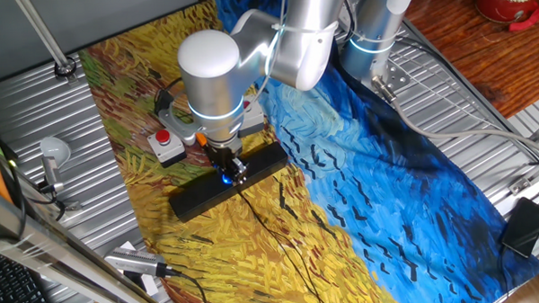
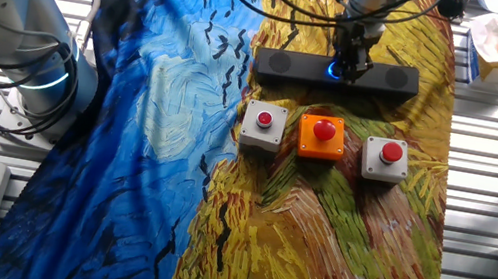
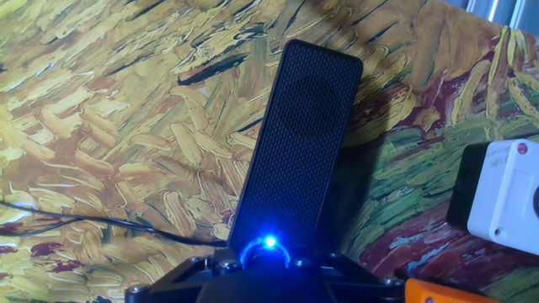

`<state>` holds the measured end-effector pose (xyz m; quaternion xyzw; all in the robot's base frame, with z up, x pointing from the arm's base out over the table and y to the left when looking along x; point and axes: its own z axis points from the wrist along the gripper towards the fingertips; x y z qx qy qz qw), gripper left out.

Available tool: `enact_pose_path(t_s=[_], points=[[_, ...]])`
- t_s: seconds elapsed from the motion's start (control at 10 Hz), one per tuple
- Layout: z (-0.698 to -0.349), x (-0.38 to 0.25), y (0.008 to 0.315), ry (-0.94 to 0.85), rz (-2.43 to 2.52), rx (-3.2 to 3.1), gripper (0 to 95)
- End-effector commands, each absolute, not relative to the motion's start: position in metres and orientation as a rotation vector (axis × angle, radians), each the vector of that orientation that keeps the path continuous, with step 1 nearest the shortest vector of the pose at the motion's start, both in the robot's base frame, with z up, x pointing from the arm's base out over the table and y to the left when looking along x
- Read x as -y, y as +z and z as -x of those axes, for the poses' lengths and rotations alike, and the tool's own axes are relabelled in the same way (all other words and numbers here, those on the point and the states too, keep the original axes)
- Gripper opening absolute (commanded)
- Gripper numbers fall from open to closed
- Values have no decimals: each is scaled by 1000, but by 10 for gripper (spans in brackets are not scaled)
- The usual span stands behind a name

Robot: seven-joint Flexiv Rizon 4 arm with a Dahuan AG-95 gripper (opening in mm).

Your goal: Turn the knob to decrease the volume of the speaker

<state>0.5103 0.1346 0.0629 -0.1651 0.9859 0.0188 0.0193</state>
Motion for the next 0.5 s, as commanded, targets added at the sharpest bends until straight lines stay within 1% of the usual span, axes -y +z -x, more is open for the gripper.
enact_pose_path(t_s=[0.1, 0.4, 0.5], points=[[-510, -134, 64, 64, 509, -3061, 380], [-509, -133, 65, 71, 508, -3060, 380], [-509, -133, 65, 72, 508, -3060, 190]])
